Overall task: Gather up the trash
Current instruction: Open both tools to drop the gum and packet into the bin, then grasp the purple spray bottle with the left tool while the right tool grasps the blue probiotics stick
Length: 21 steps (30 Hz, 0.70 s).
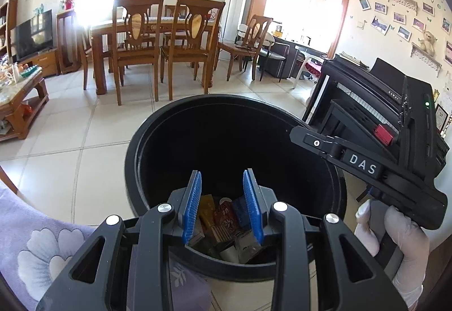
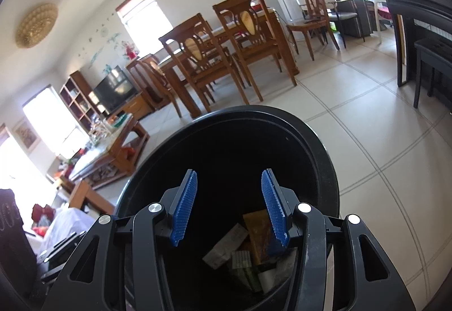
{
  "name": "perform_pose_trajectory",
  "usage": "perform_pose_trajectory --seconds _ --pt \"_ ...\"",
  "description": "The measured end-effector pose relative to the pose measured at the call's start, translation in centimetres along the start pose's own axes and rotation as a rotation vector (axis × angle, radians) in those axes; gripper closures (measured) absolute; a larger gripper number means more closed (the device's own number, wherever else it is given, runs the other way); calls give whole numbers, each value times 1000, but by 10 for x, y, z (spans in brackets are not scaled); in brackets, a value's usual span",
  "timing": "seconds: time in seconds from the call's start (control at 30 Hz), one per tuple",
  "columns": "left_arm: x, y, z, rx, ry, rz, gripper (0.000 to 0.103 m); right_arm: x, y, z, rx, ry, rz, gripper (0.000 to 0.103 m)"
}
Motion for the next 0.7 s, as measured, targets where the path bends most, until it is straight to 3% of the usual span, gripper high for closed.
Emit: perform_pose_trajectory --seconds 0.17,0.27,0.53,0.7 --pt "27 -9 -54 -45 70 -38 69 47 -7 -4 0 118 -93 49" --pt "60 -20 -94 -68 153 -81 59 87 -20 -3 22 158 -205 49" --pt "181 -68 -190 -81 403 -307 58 208 -79 5 177 338 -414 49" --pt "254 -99 -234 -89 542 -453 45 292 -117 -3 243 454 -514 49"
Point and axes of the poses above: each gripper's, at about its wrist camera, not at the fingertips, and z roughly the way its jaws point, x to its left, y to its top, the point moved 6 cm from there along z, roughly the way its jaws point, and after that the axes turned 2 degrees about -z, right-handed, at the moved point
